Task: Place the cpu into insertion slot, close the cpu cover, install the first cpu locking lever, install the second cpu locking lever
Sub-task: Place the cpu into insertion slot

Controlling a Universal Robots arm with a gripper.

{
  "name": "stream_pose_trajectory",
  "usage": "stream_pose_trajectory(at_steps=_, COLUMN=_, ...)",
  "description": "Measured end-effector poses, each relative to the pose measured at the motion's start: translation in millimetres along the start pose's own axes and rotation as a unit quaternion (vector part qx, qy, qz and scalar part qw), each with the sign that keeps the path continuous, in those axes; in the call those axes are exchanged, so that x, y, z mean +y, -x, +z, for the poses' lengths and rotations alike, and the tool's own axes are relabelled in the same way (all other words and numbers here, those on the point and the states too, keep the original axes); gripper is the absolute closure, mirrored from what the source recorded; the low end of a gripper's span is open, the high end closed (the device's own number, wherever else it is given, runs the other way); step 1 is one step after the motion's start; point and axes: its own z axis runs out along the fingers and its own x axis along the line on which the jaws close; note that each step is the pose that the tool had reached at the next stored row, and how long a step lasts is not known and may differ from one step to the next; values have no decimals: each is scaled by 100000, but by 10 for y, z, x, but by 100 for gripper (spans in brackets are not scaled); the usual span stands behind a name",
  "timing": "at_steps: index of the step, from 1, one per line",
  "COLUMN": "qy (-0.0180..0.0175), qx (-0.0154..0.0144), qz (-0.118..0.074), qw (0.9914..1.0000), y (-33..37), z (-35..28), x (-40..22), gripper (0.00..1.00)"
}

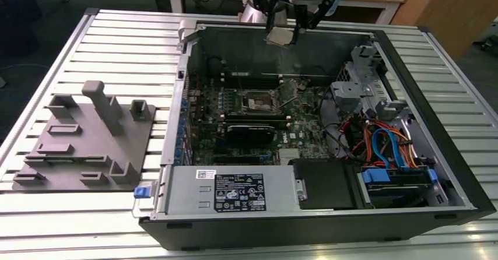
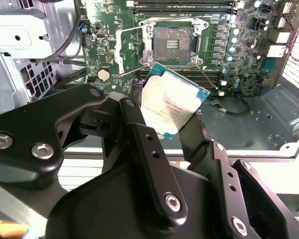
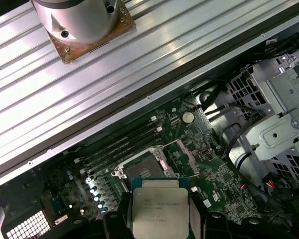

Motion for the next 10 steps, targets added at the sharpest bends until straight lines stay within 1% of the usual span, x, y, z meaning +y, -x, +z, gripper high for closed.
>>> stream_pose_trajectory(at_steps=2, qy=-6, qx=-22, qz=143, qw=100000, y=0, z=0, x=0, gripper=46)
stream_pose_trajectory(at_steps=4, qy=-44, qx=-109, qz=819, qw=99997, y=0, z=0, x=0, gripper=46)
stream_pose_trajectory(at_steps=6, qy=-117, qx=-283, qz=2133, qw=99977, y=0, z=1, x=0, gripper=46)
stream_pose_trajectory(at_steps=10, qy=-161, qx=-581, qz=4956, qw=99875, y=-5, z=3, x=-3, gripper=46)
